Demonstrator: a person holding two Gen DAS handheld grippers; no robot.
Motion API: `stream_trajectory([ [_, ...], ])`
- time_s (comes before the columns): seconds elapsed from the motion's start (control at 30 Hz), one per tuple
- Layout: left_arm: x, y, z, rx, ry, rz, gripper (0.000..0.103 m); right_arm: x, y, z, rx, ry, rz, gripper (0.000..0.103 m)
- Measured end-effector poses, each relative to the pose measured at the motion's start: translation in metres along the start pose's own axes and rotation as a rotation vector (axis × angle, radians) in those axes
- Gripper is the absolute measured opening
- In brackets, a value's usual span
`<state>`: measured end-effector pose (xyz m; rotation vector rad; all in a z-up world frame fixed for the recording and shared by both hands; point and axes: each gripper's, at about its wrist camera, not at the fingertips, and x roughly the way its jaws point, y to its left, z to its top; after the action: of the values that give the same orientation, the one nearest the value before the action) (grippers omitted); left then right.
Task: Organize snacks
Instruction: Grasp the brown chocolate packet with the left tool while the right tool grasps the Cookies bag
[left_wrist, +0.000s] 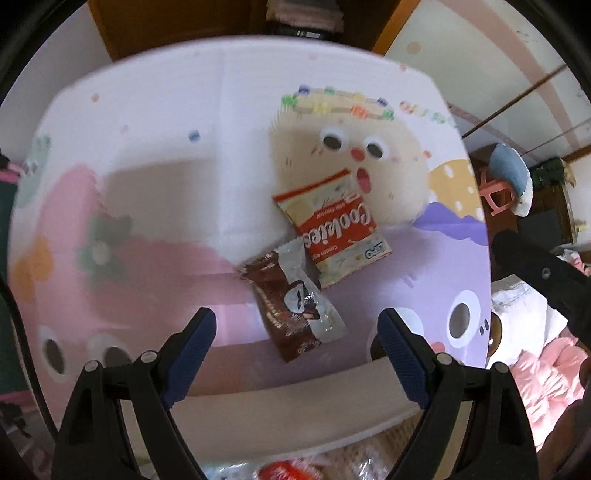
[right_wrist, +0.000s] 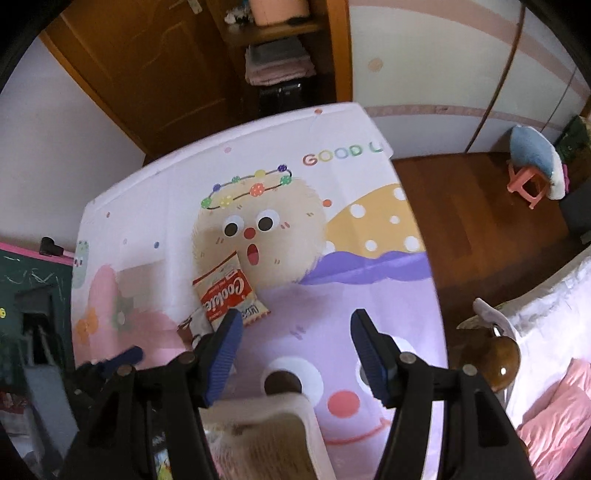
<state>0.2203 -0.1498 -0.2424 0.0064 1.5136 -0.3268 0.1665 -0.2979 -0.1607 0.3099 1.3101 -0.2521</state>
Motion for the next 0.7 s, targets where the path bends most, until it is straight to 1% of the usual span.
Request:
stream_trajectory([
  [0.07, 0.010, 0.001, 0.002, -0.017, 0.019, -0.007, 0.084, 0.014, 0.004, 0.004, -0.009, 0.027, 0.006, 0.061],
  [0.17, 0.022, 0.004, 0.003, -0.040, 0.051, -0.021, 0.073, 0.030, 0.009, 0.008, -0.026, 0.060, 0.015, 0.061],
  [0.23, 0.030, 0.006, 0.004, -0.053, 0.069, -0.021, 0.068, 0.039, 0.015, 0.009, -0.046, 0.077, 0.015, 0.061],
  [0.3, 0.037, 0.009, 0.004, -0.069, 0.091, -0.019, 0.054, 0.044, 0.019, 0.010, -0.059, 0.089, 0.018, 0.061],
  [0.33, 0.037, 0.010, 0.005, -0.073, 0.079, -0.019, 0.054, 0.047, 0.022, 0.010, -0.066, 0.096, 0.022, 0.061],
  [0.37, 0.036, 0.010, 0.006, -0.069, 0.071, -0.022, 0.045, 0.049, 0.023, 0.011, -0.072, 0.101, 0.026, 0.061],
  [0.4, 0.036, 0.010, 0.006, -0.064, 0.074, -0.020, 0.042, 0.052, 0.026, 0.011, -0.081, 0.109, 0.029, 0.061],
  [0.5, 0.032, 0.018, 0.005, -0.076, 0.071, -0.016, 0.036, 0.062, 0.034, 0.011, -0.112, 0.139, 0.036, 0.061],
  [0.7, 0.025, 0.044, 0.000, -0.118, 0.054, 0.006, 0.034, 0.083, 0.055, 0.007, -0.188, 0.192, 0.021, 0.061],
])
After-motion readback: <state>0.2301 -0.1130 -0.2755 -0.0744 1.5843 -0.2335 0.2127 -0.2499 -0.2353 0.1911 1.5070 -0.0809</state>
